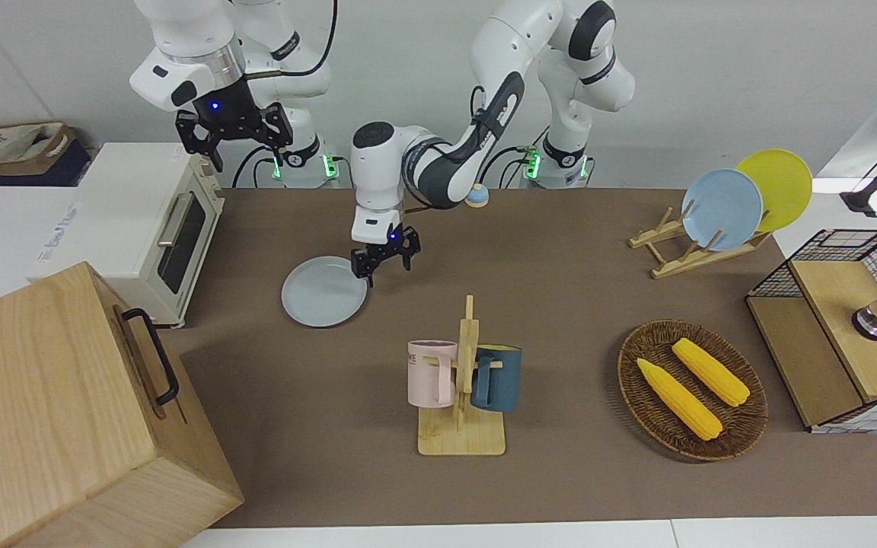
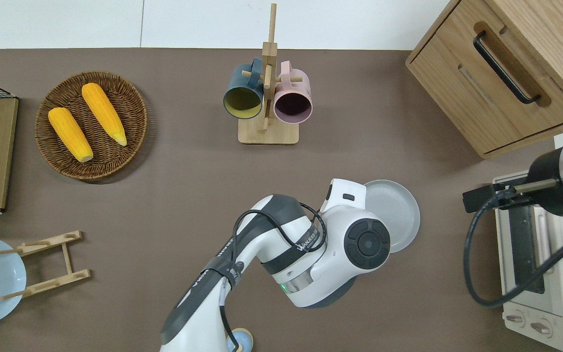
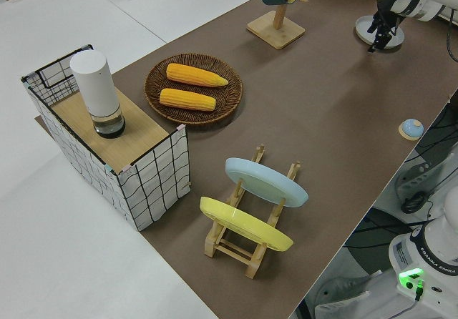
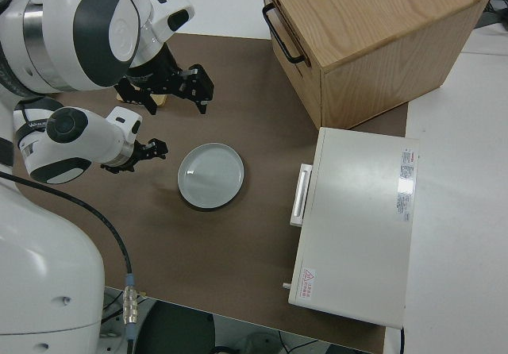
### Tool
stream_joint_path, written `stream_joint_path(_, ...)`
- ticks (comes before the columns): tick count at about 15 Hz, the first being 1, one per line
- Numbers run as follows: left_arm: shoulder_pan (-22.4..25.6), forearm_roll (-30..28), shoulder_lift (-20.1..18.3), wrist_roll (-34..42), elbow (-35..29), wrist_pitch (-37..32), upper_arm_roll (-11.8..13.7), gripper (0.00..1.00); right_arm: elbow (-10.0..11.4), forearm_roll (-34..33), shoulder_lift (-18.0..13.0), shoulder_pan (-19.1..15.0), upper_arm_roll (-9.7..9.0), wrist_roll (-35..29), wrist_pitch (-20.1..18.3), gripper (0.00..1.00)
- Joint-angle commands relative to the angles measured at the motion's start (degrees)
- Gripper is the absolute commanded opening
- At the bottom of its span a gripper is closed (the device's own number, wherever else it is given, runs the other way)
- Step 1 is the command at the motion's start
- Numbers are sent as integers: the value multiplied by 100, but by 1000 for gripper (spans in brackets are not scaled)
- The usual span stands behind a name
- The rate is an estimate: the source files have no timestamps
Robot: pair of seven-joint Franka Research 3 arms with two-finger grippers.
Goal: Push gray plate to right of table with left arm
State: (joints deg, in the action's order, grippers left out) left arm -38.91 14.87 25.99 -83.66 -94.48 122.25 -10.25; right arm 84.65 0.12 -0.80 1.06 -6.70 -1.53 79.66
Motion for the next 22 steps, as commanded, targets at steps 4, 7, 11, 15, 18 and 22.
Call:
stream_joint_path(4,454,-388,-682,1763,264,-1720,14,993,-45,59,-17,-115,-86,-5,-83,983)
stream_joint_path(7,928,-677,-1112,2695,272,-2204,31,993,-45,59,-17,-115,-77,-14,-83,983)
stream_joint_path(11,1569,-766,-1658,3470,272,-2776,40,993,-45,59,-17,-115,-77,-14,-83,983)
stream_joint_path(15,2264,-880,-2071,4208,264,-3119,40,993,-45,59,-17,-115,-77,-5,-83,983)
stream_joint_path(18,2677,-880,-2247,4892,255,-3373,40,993,-45,59,-17,-115,-77,-14,-83,983)
stream_joint_path(22,3511,-1196,-2564,6052,202,-3567,32,993,-45,59,-17,-115,-77,-14,-83,983)
